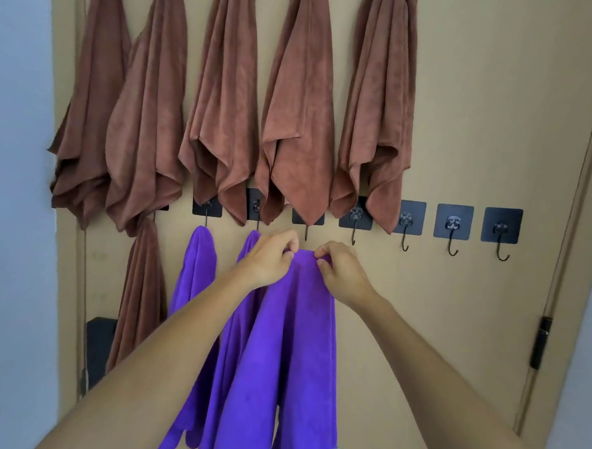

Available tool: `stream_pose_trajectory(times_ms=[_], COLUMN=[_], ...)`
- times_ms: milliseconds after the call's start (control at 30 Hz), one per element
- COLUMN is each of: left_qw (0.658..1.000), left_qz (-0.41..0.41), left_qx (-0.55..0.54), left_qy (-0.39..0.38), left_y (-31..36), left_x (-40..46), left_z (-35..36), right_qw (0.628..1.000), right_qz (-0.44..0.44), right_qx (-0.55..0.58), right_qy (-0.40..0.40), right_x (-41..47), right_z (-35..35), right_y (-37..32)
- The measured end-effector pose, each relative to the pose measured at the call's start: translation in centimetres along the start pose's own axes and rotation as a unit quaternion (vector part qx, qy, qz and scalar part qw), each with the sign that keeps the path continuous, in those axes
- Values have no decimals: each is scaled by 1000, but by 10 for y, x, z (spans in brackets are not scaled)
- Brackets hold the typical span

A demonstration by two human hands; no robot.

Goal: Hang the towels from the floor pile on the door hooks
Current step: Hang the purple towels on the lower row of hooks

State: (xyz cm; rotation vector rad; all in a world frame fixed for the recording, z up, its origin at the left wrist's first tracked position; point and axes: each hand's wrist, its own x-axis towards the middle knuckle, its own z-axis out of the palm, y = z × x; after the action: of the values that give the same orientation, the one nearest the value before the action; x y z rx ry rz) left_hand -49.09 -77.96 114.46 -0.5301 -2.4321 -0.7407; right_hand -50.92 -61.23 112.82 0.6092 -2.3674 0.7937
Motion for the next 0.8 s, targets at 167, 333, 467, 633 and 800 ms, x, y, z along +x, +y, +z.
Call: stream_pose_trajectory(times_ms=[167,333,467,633,800], left_qw=[998,996,995,996,991], left_qz=[22,14,16,-6,58], left_qx=[18,28,-3,-11,29], left_qy=[49,82,98,91,118], left_y=[-16,-25,-32,-33,-47], left_x=[45,72,66,45,28], left_z=[5,19,39,55,64], right_qw=[981,961,960,979,992], right_qz=[-24,-6,9,14,-22], right_qx=[-185,-262,-269,-188,-114], right_qy=[51,89,74,75,44], right_x=[38,54,56,37,9], right_z=[7,16,38,60,68], right_y=[5,-3,13,17,14])
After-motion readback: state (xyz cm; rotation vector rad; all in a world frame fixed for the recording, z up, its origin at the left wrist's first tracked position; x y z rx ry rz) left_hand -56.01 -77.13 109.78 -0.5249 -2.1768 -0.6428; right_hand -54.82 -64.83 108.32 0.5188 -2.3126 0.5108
